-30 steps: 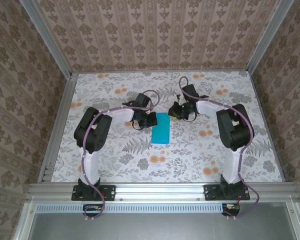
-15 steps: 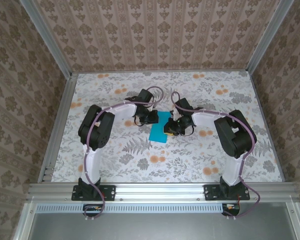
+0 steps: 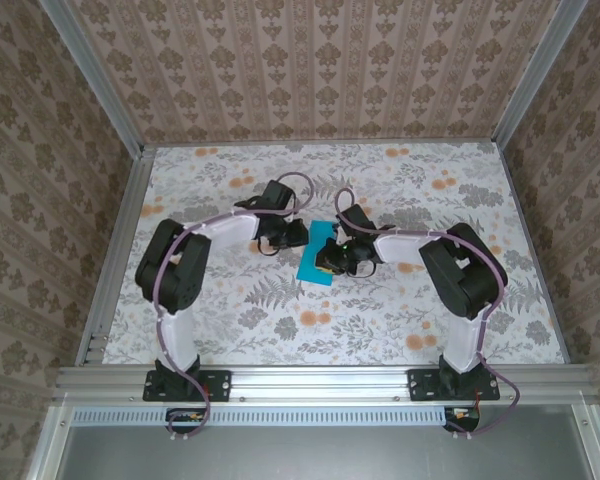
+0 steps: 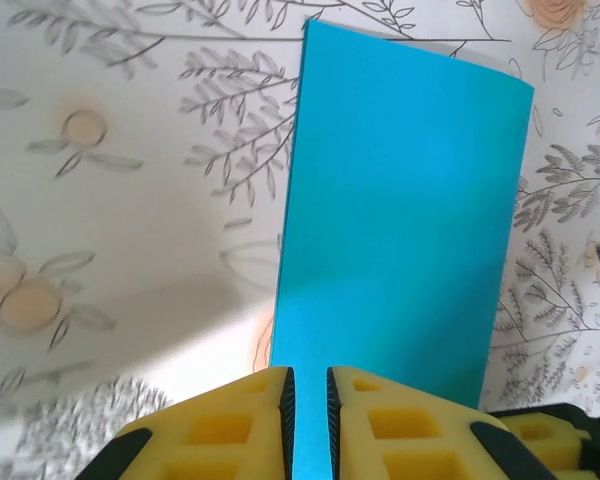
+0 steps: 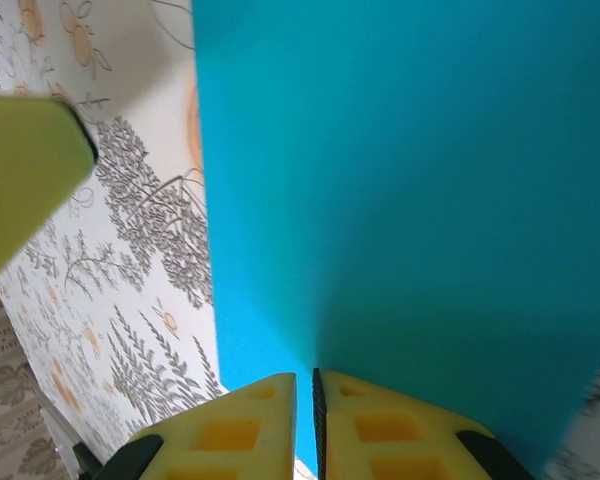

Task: Fold a paper plane with a square sheet of paper (pick it up from the middle)

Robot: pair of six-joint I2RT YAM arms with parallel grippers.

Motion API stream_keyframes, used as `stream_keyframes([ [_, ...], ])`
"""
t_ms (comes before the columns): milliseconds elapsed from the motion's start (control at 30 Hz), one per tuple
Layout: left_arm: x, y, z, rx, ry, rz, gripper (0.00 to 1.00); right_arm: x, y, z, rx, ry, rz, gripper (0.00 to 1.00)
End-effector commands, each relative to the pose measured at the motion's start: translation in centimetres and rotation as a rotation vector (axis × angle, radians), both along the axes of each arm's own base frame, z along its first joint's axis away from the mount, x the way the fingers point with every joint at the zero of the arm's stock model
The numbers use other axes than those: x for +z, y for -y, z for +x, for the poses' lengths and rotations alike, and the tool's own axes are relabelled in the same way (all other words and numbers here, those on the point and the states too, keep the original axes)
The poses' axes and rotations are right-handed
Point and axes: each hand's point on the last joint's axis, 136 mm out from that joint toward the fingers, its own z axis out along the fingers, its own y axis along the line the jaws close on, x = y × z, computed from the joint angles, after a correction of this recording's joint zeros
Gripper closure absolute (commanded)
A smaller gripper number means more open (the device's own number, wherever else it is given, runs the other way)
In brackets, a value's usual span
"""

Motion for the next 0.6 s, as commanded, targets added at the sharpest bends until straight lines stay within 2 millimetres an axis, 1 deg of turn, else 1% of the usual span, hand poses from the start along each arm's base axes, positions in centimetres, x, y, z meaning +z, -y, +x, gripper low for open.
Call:
stream_keyframes([
  [0,0.9,-1.1,-0.3,0.091,0.023,-0.034,0.81,-1.0,0.0,1.1,-0.084,-0.002,-0.031,0.86],
  [100,0.9,-1.8,-1.5,0.112,0.022,-0.040,0.81,-1.8,0.1,1.3,-0.084,-0.025,-0.072,0.86],
  [200,0.8,-1.9,-2.7,0.115,0.021,-0.051,0.81,-2.4,0.2,1.7,-0.089,-0.039,-0.124,0.87],
  [267,0.7,-1.9,-3.4,0.118,0.021,-0.045,0.81,-2.4,0.4,2.3,-0.091,-0.033,-0.160,0.87],
  [367,0.5,-1.8,-4.1,0.127,0.021,-0.047,0.81,-1.1,0.3,3.4,-0.091,0.000,-0.166,0.86],
  [467,0.6,-1.7,-4.4,0.137,0.027,-0.048,0.81,1.6,-0.3,5.0,-0.085,0.065,-0.111,0.84],
  [533,0.9,-1.5,-4.5,0.143,0.035,-0.053,0.80,3.3,-0.2,6.1,-0.083,0.111,-0.085,0.82],
  [567,1.0,-1.3,-4.6,0.143,0.039,-0.060,0.81,3.7,0.1,6.5,-0.082,0.124,-0.085,0.82],
])
